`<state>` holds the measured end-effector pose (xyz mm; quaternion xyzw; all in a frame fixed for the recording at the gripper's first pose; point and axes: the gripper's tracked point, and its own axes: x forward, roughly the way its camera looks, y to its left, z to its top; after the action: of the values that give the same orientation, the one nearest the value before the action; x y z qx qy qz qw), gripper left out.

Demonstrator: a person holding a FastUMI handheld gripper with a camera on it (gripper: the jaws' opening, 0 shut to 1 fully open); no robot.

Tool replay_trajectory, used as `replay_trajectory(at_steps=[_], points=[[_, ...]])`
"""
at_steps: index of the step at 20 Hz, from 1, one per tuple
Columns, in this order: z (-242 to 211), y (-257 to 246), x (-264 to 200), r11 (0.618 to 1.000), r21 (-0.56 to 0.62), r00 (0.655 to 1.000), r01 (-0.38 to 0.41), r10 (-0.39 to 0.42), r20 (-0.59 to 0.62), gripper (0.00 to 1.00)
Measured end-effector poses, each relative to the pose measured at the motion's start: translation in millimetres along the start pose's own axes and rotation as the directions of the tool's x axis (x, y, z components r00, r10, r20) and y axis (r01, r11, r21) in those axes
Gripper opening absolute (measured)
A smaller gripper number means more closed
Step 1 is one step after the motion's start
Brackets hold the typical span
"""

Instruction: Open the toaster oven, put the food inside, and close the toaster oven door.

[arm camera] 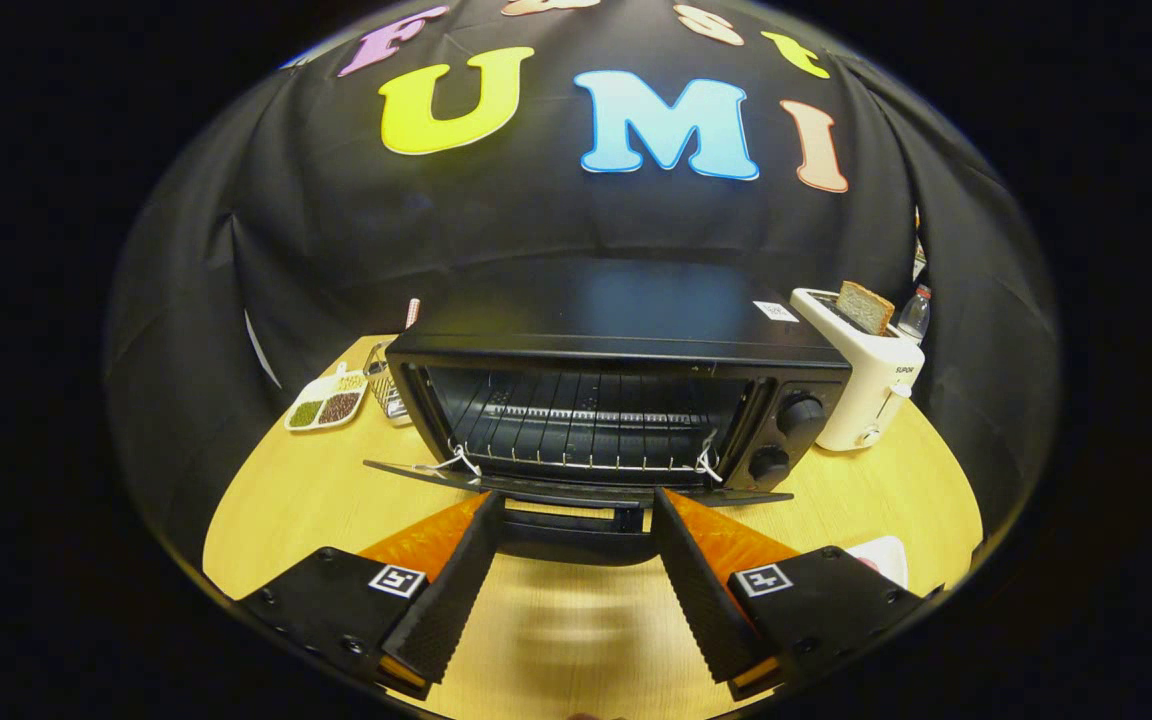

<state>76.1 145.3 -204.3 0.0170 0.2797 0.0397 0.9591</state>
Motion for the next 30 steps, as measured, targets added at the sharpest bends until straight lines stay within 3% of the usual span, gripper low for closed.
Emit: replay_trajectory(at_steps=[5, 10, 13, 20, 30], points=[[-49, 6, -6, 1.0, -0.011, 0.993, -0.019, 0.018, -0.114, 0.96], [-112, -2, -5, 0.998, -0.044, 0.962, -0.051, 0.037, -0.269, 0.97], [-128, -11, -16, 0.997, -0.057, 0.956, -0.05, 0.031, -0.292, 0.97], [-118, -67, -58, 0.99, -0.132, 0.971, -0.054, 0.021, -0.238, 0.96], [-90, -215, -91, 0.994, -0.081, 0.968, 0.073, -0.09, -0.233, 0.97]])
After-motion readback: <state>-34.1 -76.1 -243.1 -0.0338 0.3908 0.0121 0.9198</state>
